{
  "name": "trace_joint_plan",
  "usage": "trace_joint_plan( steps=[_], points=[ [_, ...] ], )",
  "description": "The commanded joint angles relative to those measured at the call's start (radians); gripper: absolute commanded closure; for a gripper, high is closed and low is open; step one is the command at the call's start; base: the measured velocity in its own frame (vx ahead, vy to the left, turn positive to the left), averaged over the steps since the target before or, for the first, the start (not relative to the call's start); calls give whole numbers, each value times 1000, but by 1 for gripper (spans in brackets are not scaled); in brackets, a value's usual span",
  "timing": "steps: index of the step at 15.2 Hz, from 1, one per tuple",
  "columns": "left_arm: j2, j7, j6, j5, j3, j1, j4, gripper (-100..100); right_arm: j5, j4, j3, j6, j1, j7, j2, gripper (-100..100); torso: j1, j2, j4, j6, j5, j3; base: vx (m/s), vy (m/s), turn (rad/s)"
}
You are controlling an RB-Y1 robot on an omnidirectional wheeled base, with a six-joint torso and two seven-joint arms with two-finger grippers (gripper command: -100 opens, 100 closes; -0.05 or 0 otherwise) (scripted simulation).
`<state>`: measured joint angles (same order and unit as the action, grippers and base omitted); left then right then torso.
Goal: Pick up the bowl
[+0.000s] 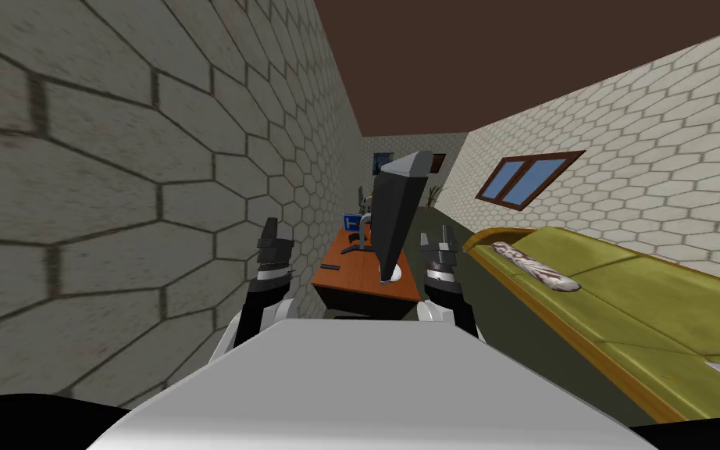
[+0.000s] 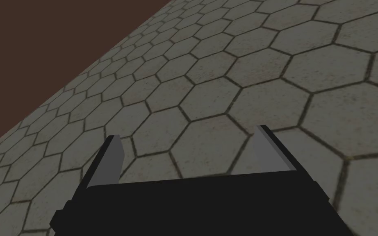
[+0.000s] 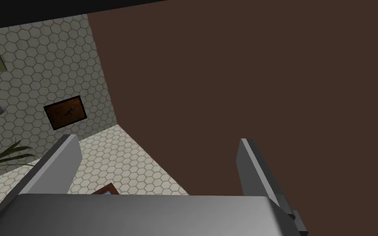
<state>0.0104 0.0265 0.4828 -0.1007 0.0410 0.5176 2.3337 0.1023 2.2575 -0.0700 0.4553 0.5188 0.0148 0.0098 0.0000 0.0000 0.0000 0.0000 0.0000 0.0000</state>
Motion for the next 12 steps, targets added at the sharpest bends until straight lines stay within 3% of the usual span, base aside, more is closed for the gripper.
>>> trace_joint_plan(
  steps=[1, 4, 6, 12],
  points=[
    [0, 0, 0, 0, 0, 0, 0, 0, -6, -16, -1, 4, 0, 1, -30, -100, 0, 0, 0, 0, 0, 0, -11, -15, 34],
    [0, 0, 0, 0, 0, 0, 0, 0, -21, -55, -3, 14, 1, 4, -74, -100, -4, 3, 0, 0, -1, 2, -49, -54, 110],
    [0, 0, 0, 0, 0, 0, 0, 0, -44, -108, -5, 28, 2, 6, -119, -100, -6, 4, 1, 0, -1, 2, -61, -79, 121],
    [0, 0, 0, 0, 0, 0, 0, 0, -91, -226, -6, 52, 5, 8, -182, -100, -5, 6, 1, 0, -1, 3, -84, -68, 151]
  ],
)
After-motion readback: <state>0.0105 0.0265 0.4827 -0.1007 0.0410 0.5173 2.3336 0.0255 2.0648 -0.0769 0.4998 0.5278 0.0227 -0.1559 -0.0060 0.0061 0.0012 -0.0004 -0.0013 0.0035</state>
